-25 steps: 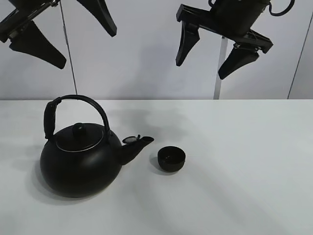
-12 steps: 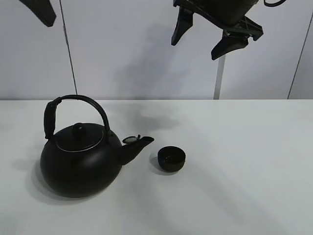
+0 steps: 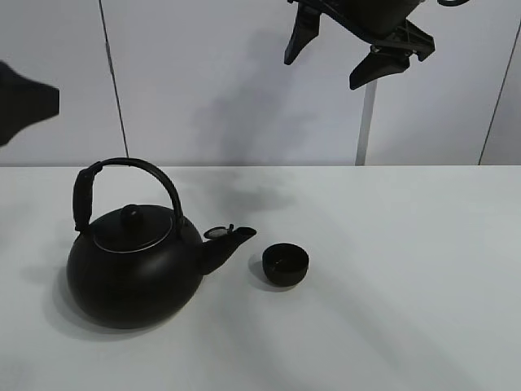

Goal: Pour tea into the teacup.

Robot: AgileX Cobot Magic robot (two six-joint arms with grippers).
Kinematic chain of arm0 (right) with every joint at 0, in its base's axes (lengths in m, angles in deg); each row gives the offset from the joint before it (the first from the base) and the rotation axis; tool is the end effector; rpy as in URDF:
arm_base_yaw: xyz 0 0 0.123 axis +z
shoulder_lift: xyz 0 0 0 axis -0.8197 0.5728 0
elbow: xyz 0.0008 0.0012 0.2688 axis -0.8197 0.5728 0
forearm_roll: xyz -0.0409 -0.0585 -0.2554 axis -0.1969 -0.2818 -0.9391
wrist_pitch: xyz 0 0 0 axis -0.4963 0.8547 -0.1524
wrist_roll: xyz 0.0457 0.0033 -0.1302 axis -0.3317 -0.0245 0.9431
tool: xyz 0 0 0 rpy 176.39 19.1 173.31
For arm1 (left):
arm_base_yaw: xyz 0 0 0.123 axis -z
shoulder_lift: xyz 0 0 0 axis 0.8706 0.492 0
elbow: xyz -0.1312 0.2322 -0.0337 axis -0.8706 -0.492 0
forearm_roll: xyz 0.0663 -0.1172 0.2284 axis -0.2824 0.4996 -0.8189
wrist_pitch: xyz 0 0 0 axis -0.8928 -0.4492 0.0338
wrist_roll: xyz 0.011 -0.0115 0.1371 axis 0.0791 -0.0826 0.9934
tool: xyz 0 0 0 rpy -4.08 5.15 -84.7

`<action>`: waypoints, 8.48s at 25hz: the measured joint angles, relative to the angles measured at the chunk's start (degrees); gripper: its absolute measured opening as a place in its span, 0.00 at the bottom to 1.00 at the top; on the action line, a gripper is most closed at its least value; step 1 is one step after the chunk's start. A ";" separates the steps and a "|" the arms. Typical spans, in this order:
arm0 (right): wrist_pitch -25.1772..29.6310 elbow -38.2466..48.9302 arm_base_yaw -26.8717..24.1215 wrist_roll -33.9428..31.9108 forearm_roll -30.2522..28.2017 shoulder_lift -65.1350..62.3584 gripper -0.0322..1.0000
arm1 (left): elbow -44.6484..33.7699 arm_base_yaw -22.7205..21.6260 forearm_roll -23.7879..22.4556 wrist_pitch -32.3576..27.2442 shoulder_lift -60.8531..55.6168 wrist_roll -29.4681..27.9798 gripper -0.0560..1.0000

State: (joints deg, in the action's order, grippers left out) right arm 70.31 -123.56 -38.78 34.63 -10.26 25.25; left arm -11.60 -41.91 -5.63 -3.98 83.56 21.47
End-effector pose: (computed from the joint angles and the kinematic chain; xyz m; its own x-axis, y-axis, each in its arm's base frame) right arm 0.4494 0.1539 0.2345 -0.7641 0.0647 -0.6418 -0.1761 0.9362 0.3041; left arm 0.2693 -0.0930 0.1926 -0.2387 0.1246 -0.9631 0.3446 0.9381 0.0360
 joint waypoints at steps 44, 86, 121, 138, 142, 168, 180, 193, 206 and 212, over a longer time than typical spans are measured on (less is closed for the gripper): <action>-0.20 0.00 0.00 0.00 0.07 0.00 0.62 | -1.66 -1.04 -3.03 41.23 37.85 0.00 0.71; -1.31 0.00 0.00 0.00 0.07 0.00 0.62 | 9.79 -1.14 -6.79 34.26 38.27 4.25 0.14; -1.31 0.00 0.00 0.00 0.07 0.00 0.62 | 25.59 6.10 -0.17 14.59 40.49 16.98 0.14; -1.36 0.00 0.00 0.00 0.07 0.00 0.62 | 27.35 8.52 2.85 14.48 42.51 25.93 0.14; -1.36 0.00 0.00 0.00 0.07 0.00 0.62 | 27.35 8.57 3.06 14.48 42.51 26.52 0.14; -1.36 0.00 0.00 0.00 0.07 0.00 0.62 | 29.21 10.62 3.51 14.48 44.51 32.79 0.14; -1.36 0.00 0.00 0.00 0.07 0.00 0.62 | 29.21 10.62 3.85 14.48 44.51 34.92 0.14; -1.47 0.00 0.00 0.00 0.07 0.00 0.62 | 29.21 10.65 6.99 14.48 44.51 30.70 0.14; -1.49 0.00 0.00 0.00 0.07 0.00 0.62 | 24.74 10.65 20.01 14.48 37.57 25.63 0.14; -1.54 0.00 0.00 0.00 0.07 0.00 0.62 | 18.14 10.82 24.31 17.20 32.76 23.92 0.14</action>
State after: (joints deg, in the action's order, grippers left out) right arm 68.78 -123.56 -38.78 34.63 -10.19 25.25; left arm 6.53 -31.09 18.67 13.22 116.32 45.39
